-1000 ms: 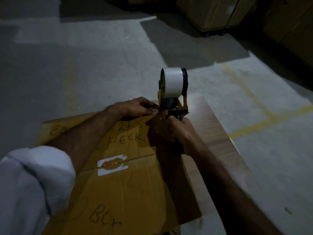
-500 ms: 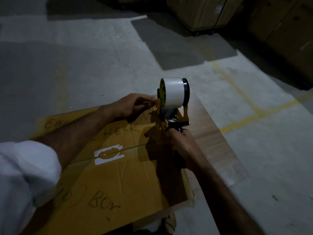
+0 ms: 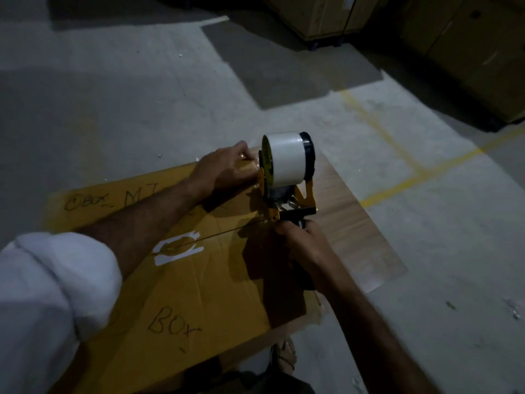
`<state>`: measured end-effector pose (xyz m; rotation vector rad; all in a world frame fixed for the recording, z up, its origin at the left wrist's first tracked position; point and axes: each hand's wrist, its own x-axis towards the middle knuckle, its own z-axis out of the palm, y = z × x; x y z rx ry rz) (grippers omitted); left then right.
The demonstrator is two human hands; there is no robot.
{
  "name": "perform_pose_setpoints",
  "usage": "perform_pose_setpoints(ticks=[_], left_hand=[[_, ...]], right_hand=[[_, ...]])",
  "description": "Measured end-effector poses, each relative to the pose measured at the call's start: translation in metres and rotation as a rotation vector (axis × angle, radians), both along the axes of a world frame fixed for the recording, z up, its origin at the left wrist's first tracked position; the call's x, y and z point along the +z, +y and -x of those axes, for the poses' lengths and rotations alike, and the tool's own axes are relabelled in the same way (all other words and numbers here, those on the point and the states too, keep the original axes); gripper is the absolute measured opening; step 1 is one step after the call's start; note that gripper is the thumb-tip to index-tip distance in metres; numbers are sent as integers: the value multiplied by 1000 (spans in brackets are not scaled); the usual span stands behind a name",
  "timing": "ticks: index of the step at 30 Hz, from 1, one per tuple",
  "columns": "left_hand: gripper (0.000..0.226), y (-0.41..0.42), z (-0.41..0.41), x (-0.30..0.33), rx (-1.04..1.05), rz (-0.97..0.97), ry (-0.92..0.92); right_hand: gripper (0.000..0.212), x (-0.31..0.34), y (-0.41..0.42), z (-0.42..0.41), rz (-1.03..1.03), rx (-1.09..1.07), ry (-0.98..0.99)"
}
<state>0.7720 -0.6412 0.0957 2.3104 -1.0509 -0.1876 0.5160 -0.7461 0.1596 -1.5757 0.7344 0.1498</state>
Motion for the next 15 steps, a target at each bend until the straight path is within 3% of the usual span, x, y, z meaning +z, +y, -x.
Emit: perform_pose_setpoints(ticks=[4, 7, 10, 15], left_hand=[[68, -1, -6, 5, 2, -8, 91], [64, 2, -7, 5, 35, -19, 91], [56, -5, 1, 1, 98, -30, -27], [55, 2, 38, -15, -285, -86, -318]], right_hand=[[18, 1, -3, -2, -7, 10, 27], [19, -2, -4, 11, -13, 39, 10], [21, -7, -1, 24, -12, 24, -3], [13, -6, 1, 26, -17, -27, 13]])
